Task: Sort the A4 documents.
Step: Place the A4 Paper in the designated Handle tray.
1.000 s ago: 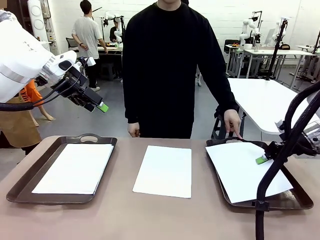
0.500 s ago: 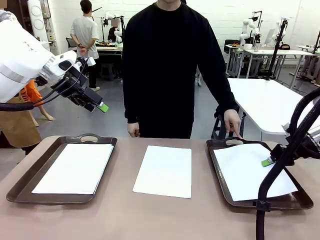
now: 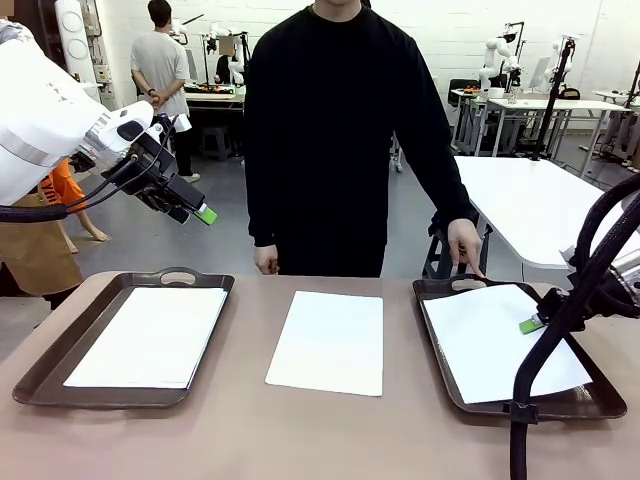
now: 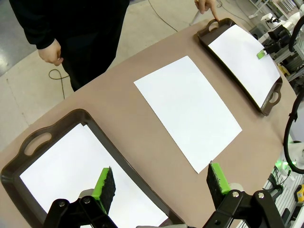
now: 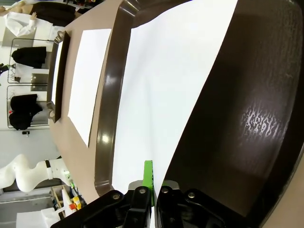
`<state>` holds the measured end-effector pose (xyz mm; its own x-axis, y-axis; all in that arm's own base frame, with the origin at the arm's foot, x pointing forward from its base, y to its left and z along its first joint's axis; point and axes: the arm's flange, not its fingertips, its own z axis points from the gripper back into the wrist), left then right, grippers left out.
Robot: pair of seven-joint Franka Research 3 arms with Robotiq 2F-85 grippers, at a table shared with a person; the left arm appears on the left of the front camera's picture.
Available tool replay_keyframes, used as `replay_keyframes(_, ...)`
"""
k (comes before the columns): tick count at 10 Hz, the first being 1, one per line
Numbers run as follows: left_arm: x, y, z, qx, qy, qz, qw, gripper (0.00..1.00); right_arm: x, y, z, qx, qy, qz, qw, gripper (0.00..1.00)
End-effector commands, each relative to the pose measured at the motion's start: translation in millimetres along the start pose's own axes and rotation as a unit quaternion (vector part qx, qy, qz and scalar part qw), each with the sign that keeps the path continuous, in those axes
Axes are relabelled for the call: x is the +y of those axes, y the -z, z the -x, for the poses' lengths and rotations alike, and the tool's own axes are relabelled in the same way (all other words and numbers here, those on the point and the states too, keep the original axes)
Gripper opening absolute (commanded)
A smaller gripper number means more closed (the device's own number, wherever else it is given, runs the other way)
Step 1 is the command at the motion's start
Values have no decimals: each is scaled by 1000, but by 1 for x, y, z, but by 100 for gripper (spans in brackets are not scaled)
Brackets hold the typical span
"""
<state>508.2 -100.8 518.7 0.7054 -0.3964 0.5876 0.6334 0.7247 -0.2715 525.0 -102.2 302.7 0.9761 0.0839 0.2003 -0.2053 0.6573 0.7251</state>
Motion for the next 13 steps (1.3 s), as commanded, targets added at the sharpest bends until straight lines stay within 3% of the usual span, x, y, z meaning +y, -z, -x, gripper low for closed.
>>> replay_keyframes(1,0,-1,0,-3,0,-3,1000,100,5,3,-1,-2,3,16,1000,1)
replay_keyframes(4,0,-1,0,-3,0,-3,1000,100,8,-1,-1,-4,-5,30,1000,24)
replay_keyframes(5,0,-1,0,-3,0,-3,1000,100,10,-2,0,-3,-5,46,999,23)
replay_keyframes(6,0,-1,0,-3,0,-3,1000,100,13,-2,-1,3,-5,67,998,43)
replay_keyframes(7,0,-1,0,-3,0,-3,1000,100,16,-2,-2,12,-6,84,996,42)
replay_keyframes(8,0,-1,0,-3,0,-3,1000,100,19,-3,-3,17,-6,97,995,61)
replay_keyframes(9,0,-1,0,-3,0,-3,1000,100,22,-6,-4,20,-7,113,993,60)
replay_keyframes(10,0,-1,0,-3,0,-3,1000,100,24,-8,-4,22,-8,130,991,80)
replay_keyframes(11,0,-1,0,-3,0,-3,1000,100,26,-10,-4,23,-8,139,990,79)
replay_keyframes(12,0,-1,0,-3,0,-3,1000,100,29,-11,-4,27,-6,149,988,99)
replay_keyframes(13,0,-1,0,-3,0,-3,1000,100,34,-10,-3,35,-6,166,985,98)
